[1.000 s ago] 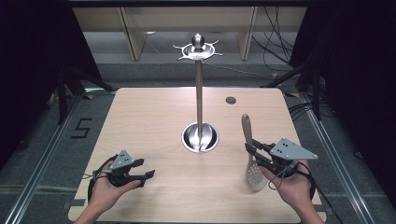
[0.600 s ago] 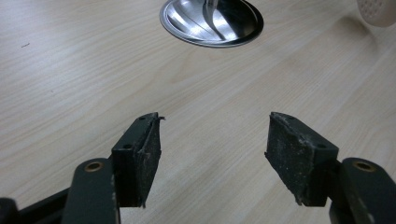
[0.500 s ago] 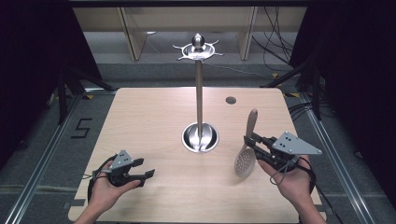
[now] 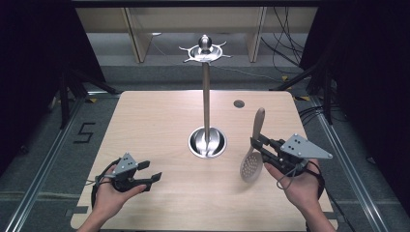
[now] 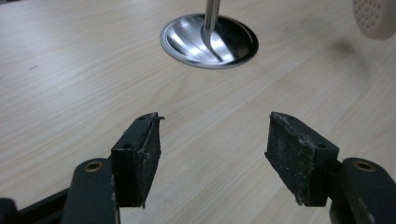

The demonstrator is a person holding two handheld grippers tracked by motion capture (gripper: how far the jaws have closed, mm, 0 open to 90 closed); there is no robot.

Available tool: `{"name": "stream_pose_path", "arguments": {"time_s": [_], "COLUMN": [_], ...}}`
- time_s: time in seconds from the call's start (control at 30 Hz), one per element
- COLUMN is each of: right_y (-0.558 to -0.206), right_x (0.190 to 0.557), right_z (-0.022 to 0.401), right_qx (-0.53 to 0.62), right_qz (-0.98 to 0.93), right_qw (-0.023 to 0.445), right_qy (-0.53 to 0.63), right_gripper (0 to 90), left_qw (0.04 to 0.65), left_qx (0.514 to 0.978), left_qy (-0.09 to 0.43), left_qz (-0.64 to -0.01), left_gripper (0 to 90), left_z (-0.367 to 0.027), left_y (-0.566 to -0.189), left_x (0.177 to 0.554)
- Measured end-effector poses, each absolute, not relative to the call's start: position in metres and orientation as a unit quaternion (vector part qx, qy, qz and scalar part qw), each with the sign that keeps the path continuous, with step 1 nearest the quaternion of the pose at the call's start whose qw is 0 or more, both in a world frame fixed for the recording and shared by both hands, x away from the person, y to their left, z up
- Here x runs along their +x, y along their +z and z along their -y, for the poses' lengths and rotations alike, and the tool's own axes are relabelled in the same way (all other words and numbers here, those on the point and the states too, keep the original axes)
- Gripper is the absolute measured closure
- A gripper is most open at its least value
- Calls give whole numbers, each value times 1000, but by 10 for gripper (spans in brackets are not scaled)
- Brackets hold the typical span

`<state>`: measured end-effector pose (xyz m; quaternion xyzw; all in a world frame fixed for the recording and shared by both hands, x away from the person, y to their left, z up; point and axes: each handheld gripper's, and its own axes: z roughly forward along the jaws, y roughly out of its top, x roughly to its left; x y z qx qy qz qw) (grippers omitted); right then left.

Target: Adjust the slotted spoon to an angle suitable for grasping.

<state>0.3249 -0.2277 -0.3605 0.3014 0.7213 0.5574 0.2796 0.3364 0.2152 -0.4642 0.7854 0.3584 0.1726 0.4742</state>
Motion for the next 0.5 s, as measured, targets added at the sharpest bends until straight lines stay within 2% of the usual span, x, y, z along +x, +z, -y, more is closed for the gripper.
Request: {"name": "stream_pose_path", "arguments": {"time_s": [0.03,0.13,0.27,0.33,0.5], "right_y": [-360,-358,-356,-357,-358], "right_x": [327,325,326,325,325], "right_z": [228,225,222,218,212], "right_qx": [290,310,296,301,301], "right_qz": [-719,-716,-719,-719,-725], "right_qw": [298,284,293,282,280], "right_qy": [557,557,556,559,553], "right_gripper": [757,757,757,757,757], "left_qw": [481,506,541,564,583], "left_qx": [780,767,751,745,745], "left_qy": [173,172,168,165,166], "left_qz": [-361,-355,-339,-314,-279], "left_gripper": [341,337,337,341,356], "left_z": [-213,-206,-190,-173,-144], "left_y": [-461,-447,-420,-397,-367], "left_x": [337,341,344,348,351]}}
